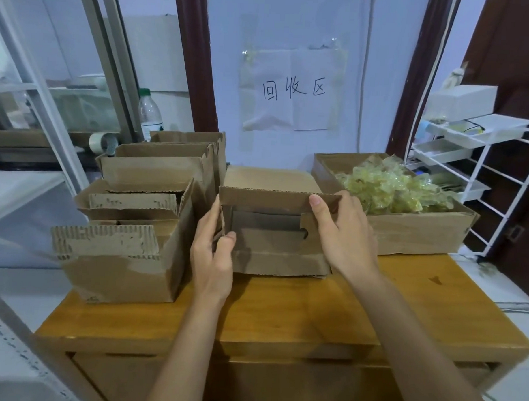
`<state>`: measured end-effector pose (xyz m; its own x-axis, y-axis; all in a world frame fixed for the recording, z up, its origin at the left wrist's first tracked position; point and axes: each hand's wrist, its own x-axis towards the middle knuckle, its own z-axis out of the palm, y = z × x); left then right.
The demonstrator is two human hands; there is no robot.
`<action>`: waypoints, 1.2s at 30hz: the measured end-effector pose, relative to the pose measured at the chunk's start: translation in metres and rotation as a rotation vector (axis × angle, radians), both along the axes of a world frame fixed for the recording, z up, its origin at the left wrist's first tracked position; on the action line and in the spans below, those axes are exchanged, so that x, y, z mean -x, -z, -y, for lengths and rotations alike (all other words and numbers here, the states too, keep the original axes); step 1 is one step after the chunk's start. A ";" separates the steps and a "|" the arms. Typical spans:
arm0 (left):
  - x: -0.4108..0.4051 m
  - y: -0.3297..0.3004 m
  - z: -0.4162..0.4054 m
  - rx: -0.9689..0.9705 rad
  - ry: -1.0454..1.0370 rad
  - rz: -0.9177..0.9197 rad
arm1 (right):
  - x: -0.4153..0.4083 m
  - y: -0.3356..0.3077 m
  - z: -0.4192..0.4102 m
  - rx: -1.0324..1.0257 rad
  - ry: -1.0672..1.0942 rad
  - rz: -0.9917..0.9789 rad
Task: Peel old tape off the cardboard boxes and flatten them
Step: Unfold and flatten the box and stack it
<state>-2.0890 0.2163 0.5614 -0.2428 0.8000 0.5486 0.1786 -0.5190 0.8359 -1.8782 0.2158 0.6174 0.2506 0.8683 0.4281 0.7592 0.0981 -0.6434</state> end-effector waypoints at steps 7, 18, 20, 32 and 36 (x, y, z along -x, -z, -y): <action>-0.002 0.000 0.002 0.078 0.159 0.047 | -0.008 -0.002 0.000 0.032 -0.015 0.003; 0.017 -0.072 0.010 -0.112 -0.025 -0.716 | -0.008 0.003 0.000 0.015 -0.061 0.154; 0.019 -0.077 0.005 -0.145 -0.031 -0.695 | -0.008 0.004 -0.001 -0.004 -0.075 0.133; 0.010 -0.082 -0.009 -0.114 -0.139 -0.660 | 0.018 0.034 -0.003 -0.120 0.157 -0.011; 0.013 -0.080 -0.008 -0.087 -0.130 -0.665 | 0.025 0.036 -0.011 -0.169 0.227 -0.053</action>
<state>-2.1016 0.2244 0.6419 0.0770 0.7334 0.6754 0.7053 -0.5188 0.4830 -1.9036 0.2265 0.5818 0.4559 0.7051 0.5432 0.7400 0.0389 -0.6715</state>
